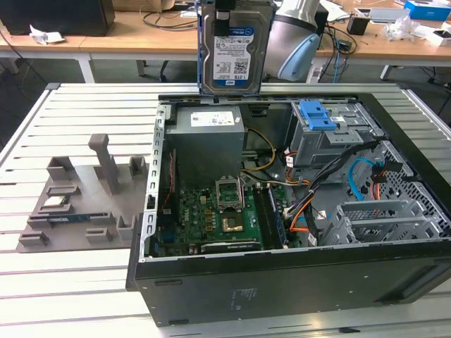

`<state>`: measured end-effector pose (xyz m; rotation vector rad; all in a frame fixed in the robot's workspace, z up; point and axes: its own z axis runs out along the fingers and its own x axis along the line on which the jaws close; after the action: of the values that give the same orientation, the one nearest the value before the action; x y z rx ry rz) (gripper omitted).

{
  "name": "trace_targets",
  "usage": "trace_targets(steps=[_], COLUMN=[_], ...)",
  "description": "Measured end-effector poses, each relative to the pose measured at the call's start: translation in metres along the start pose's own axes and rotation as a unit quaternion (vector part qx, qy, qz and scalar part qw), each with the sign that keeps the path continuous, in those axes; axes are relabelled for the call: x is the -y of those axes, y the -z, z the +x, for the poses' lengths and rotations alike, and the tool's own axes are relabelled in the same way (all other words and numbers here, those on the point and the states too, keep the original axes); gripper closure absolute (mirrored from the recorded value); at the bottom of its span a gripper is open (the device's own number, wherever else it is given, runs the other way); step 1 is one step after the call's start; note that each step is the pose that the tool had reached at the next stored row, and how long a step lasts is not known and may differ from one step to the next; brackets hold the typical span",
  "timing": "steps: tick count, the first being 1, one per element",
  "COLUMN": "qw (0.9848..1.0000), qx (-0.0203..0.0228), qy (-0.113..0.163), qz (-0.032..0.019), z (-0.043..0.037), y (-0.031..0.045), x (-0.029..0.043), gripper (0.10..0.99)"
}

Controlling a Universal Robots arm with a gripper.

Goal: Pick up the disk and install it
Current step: 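Pick up the disk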

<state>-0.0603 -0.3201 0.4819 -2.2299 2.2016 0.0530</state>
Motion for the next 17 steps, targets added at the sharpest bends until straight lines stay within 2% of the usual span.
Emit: trace_targets(steps=[8,13,15,17], qw=[1.0,1.0,1.0,1.0], qx=[0.0,0.0001,0.0,0.0], qy=[0.0,0.0,0.0,0.0], qz=[-0.0008,-0.0012,-0.0013,-0.0013], z=[0.0148,0.0292,0.0391,0.0456], y=[-0.0007,-0.0013,-0.0013,-0.0013], x=[0.0101,0.0152,0.0163,0.0165], gripper=[0.722,0.722,0.722,0.722])
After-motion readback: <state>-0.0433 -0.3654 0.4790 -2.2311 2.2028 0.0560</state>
